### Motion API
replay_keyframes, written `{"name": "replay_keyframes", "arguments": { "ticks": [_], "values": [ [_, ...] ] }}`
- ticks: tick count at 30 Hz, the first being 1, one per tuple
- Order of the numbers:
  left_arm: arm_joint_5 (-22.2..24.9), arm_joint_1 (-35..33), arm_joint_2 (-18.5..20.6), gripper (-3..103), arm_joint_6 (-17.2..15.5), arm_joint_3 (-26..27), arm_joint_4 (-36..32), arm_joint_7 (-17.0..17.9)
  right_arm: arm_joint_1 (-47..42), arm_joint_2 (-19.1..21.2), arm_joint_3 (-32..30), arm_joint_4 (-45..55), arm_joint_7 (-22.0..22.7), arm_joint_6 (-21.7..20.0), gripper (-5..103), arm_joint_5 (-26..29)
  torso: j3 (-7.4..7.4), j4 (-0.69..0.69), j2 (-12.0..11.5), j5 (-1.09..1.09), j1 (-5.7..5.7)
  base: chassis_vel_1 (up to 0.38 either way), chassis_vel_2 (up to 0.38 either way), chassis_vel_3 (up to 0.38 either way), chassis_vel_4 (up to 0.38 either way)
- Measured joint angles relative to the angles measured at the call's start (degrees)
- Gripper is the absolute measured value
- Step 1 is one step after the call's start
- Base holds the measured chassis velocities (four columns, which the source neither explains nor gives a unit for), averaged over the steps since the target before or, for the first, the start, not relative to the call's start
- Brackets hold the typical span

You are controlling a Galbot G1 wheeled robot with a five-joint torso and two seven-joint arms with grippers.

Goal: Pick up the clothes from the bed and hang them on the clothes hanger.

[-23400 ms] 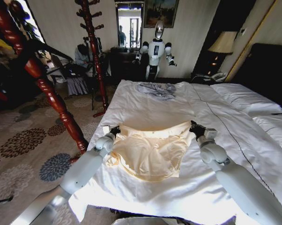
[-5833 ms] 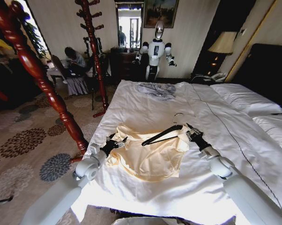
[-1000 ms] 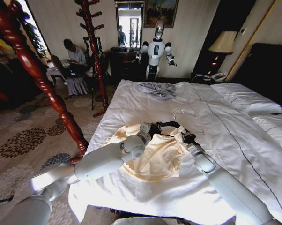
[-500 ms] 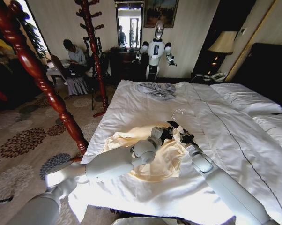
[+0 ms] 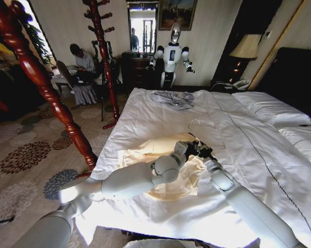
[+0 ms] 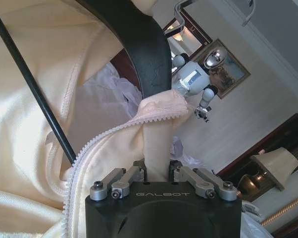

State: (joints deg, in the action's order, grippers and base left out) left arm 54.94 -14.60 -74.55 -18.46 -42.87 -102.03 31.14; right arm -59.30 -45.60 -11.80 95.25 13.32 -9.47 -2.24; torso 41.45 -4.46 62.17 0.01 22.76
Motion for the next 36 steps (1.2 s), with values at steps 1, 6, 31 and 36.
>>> {"name": "replay_keyframes", "arguments": {
  "ticks": [1,6,31,36],
  "values": [
    [0.0,0.0,0.0,1,0.0,0.0,0.0,0.0,0.0,0.0,0.0,0.0,0.0,0.0,21,0.0,0.0,0.0,0.0,0.0,0.0,0.0,0.0,0.0,0.0],
    [0.2,-1.2,1.4,4,-1.4,0.0,-2.1,-0.7,-0.7,0.1,-0.5,0.3,-0.3,0.7,21,-0.5,0.0,0.0,0.0,0.0,0.0,0.0,0.0,0.0,0.0],
    [4.5,-2.8,16.5,98,-0.7,10.2,-12.7,-5.8,-2.6,-0.2,-2.4,0.6,0.0,5.1,21,-3.5,0.0,0.0,0.0,-0.02,0.0,0.0,0.0,0.0,0.0],
    [5.5,-2.9,20.3,100,-0.1,13.0,-11.4,-11.6,-2.5,0.0,-2.4,0.6,0.1,5.8,21,-3.8,0.0,0.0,0.0,-0.02,0.0,0.0,0.0,0.0,0.0]
  ]
}}
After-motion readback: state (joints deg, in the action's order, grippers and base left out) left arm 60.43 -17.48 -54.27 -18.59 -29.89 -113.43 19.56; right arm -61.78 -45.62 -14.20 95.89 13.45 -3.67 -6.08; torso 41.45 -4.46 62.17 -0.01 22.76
